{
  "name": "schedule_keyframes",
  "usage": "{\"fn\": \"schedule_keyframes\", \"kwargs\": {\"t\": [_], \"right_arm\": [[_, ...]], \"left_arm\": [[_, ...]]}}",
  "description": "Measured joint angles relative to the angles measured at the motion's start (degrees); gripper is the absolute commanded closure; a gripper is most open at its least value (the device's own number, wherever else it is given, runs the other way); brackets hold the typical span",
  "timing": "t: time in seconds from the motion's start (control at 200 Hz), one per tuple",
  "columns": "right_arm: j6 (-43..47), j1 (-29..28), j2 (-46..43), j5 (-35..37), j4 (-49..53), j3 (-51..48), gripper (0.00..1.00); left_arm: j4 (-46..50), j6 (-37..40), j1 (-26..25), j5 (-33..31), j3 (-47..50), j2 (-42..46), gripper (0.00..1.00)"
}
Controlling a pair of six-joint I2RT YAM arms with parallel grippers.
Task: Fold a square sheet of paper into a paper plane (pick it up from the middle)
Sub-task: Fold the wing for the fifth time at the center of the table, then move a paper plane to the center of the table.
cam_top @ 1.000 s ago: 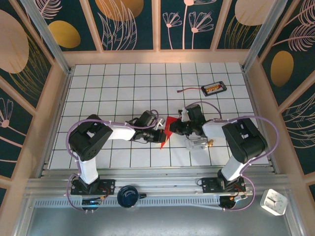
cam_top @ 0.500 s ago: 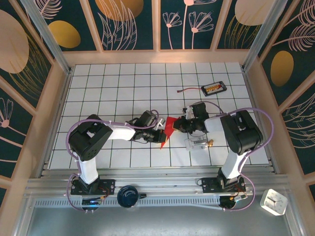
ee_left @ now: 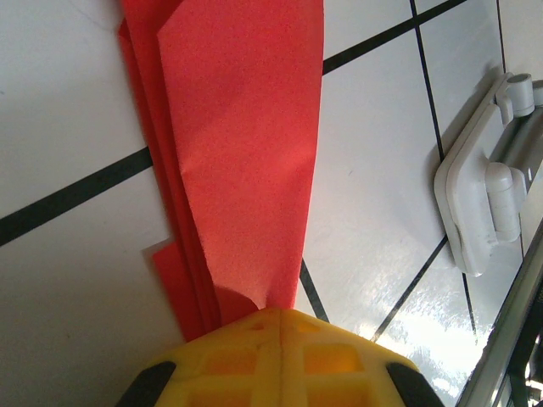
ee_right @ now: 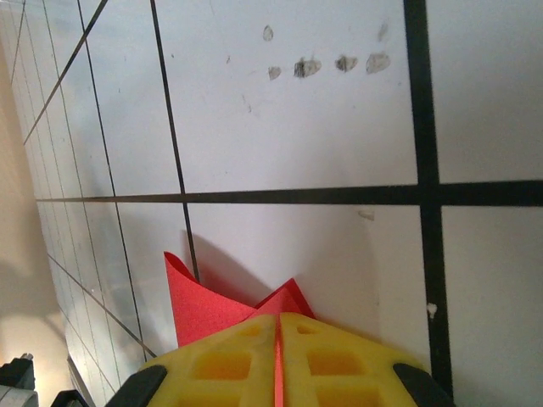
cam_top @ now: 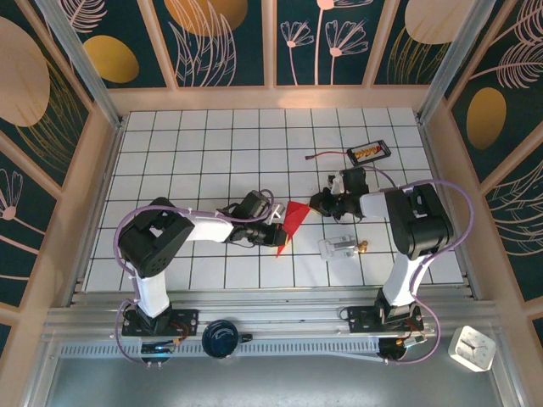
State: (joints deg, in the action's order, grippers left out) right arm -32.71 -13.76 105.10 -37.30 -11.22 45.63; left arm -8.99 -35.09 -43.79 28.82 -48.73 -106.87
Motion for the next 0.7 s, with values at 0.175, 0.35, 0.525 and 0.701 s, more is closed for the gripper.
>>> {"fn": "schedule_keyframes", "kwargs": {"t": [0.175, 0.35, 0.525, 0.701], "right_arm": [[0.0, 1.3, 0.8, 1.3, 0.3, 1.5, 0.9], [0.9, 3.6, 0.8, 3.4, 0.8, 2.3, 0.89], [2.8, 4.3, -3.8, 5.6, 2.4, 1.4, 0.86], [4.1, 1.2, -13.4, 6.4, 2.5, -2.9, 0.84]], "left_arm": [[0.1, 0.0, 0.0, -0.3, 0.0, 0.2, 1.0], [0.8, -0.1, 0.0, -0.5, -0.2, 0.5, 1.0], [2.8, -1.1, 0.0, -0.7, -1.4, 0.5, 1.0], [4.4, -4.0, 0.0, -1.3, -1.8, 1.4, 0.85]]}}
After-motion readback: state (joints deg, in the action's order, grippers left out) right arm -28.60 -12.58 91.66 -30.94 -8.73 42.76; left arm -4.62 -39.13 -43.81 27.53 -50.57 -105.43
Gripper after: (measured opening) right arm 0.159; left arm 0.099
